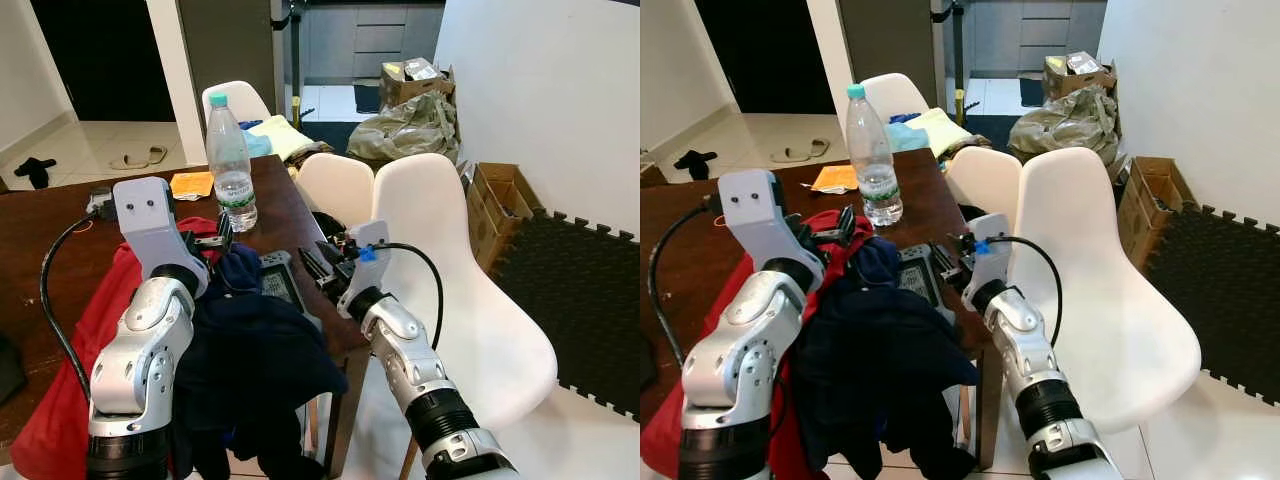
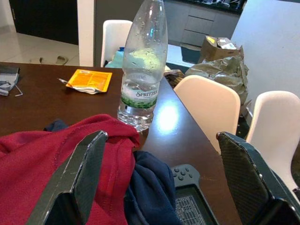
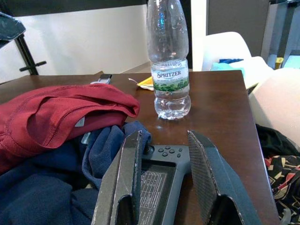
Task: Hang hanger
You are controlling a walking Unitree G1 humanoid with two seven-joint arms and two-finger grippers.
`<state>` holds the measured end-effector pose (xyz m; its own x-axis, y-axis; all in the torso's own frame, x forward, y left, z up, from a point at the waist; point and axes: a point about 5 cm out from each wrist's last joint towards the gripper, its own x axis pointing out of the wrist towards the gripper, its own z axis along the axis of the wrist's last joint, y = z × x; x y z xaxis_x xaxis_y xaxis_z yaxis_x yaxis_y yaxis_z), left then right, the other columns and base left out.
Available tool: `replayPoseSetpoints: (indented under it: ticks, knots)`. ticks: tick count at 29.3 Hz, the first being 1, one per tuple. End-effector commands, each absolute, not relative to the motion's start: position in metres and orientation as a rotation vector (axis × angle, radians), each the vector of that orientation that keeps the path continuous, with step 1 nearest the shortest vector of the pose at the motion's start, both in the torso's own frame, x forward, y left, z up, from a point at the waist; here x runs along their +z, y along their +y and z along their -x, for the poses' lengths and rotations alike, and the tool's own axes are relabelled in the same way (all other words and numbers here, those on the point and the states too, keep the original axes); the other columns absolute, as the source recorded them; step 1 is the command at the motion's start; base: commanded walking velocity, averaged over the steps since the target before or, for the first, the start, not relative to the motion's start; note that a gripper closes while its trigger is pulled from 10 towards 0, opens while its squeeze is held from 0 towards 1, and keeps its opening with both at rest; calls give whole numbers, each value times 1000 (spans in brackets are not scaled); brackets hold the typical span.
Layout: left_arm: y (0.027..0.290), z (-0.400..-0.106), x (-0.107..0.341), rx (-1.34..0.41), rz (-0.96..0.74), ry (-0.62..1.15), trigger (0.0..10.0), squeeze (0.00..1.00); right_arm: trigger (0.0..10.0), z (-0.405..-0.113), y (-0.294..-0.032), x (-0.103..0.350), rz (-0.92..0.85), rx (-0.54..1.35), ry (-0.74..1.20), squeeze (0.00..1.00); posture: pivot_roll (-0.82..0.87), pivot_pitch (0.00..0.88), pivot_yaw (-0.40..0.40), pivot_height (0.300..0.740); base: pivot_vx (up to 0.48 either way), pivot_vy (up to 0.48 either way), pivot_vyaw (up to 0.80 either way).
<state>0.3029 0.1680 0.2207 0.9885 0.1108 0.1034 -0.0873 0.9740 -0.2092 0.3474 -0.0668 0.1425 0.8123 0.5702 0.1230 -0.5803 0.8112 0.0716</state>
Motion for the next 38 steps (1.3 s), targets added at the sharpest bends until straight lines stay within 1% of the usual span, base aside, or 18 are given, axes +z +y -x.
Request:
replayPoseSetpoints:
  ticks: [1, 6, 12, 24, 29, 38]
  knots:
    - [170, -302, 218, 113, 213, -113, 10000, 0, 10000, -346, -66, 143, -102, 623, -100, 0, 182, 10, 4, 740, 0, 0, 800]
    - [169, -302, 219, 110, 215, -114, 10000, 0, 10000, -346, -65, 142, -97, 630, -98, 0, 183, 10, 6, 740, 0, 0, 800]
    - [168, -302, 219, 103, 231, -122, 10000, 0, 10000, -345, -67, 141, -135, 613, -97, 0, 180, 11, 10, 740, 0, 0, 0]
    - [168, -300, 218, 105, 234, -121, 10000, 0, 10000, -345, -65, 141, -142, 629, -95, 0, 186, 8, 7, 740, 0, 0, 0]
    - [167, -301, 218, 101, 239, -121, 10000, 0, 10000, -345, -65, 141, -144, 630, -94, 0, 185, 5, 9, 740, 0, 365, 0]
    - [166, -301, 219, 96, 243, -123, 10000, 0, 10000, -345, -66, 140, -146, 627, -93, 0, 184, 0, 11, 740, 0, 480, 0]
